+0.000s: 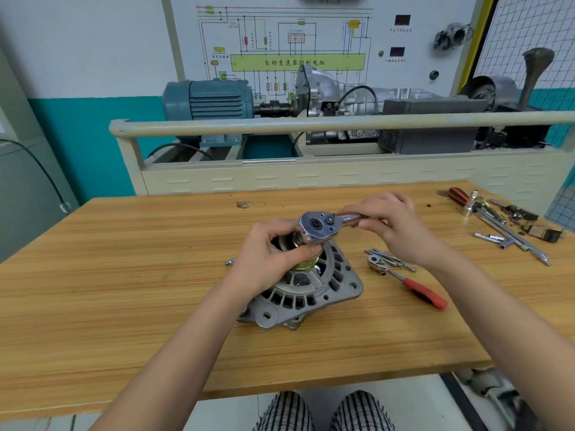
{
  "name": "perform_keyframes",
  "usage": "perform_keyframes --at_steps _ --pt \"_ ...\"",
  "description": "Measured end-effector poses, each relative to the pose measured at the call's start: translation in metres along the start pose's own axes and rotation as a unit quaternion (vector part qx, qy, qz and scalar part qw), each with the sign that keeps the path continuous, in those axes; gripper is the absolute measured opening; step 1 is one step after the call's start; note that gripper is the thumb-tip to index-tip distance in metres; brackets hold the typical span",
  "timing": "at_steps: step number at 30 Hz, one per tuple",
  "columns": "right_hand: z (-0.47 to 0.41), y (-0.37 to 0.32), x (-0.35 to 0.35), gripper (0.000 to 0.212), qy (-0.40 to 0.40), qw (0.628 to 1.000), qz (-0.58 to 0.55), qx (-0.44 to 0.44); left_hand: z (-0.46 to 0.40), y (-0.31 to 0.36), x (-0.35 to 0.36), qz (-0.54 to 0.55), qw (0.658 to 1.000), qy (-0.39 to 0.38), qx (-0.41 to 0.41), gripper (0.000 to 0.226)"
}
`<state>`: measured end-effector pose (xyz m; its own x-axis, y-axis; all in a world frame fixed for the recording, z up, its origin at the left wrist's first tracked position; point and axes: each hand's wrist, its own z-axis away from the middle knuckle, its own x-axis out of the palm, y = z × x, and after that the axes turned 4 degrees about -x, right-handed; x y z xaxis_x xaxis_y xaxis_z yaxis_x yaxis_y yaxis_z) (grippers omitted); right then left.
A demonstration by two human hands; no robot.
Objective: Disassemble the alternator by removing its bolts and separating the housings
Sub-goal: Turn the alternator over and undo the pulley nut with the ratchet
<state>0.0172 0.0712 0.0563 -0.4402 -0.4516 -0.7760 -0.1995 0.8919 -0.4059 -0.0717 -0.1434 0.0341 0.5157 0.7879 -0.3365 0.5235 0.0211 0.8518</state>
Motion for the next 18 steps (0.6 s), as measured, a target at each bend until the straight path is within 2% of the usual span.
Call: perform_keyframes --at_steps 3,4,6,7,10,12,13,16,18 --pt "-0.021 0.002 0.000 0.034 0.003 1.000 -0.008 -0.006 0.000 0.000 -0.001 0.014 1.000 -0.003 -0.004 0.026" --pt "-0.026 0.003 0.001 0.034 0.016 1.000 0.003 0.015 0.001 -0.001 -0.001 0.014 1.000 -0.001 -0.004 0.025" --pt "-0.031 0.001 0.004 0.047 0.051 0.992 0.000 0.114 0.002 -0.002 0.000 0.018 1.000 0.010 -0.005 0.022" --pt "-0.032 -0.002 0.005 0.047 0.072 0.981 -0.048 0.173 0.002 -0.002 0.001 0.018 1.000 0.019 -0.008 0.022" --pt "-0.037 -0.015 0.002 0.022 0.103 0.918 -0.276 0.266 0.003 -0.002 0.003 0.014 0.999 0.035 -0.009 0.025" --pt "-0.047 -0.029 0.002 0.029 0.139 0.869 -0.372 0.297 0.003 -0.001 0.003 0.008 0.999 0.035 -0.010 0.025" --pt "-0.055 -0.037 0.003 0.040 0.141 0.869 -0.359 0.308 0.003 -0.001 0.003 0.005 0.999 0.034 -0.009 0.025" --pt "-0.079 -0.064 0.020 0.081 0.085 0.907 -0.214 0.351 0.003 0.001 0.003 0.006 0.999 0.034 -0.001 0.025" --pt "-0.092 -0.074 0.033 0.078 0.075 0.918 -0.166 0.351 0.004 0.002 0.003 0.008 0.999 0.036 -0.002 0.026"
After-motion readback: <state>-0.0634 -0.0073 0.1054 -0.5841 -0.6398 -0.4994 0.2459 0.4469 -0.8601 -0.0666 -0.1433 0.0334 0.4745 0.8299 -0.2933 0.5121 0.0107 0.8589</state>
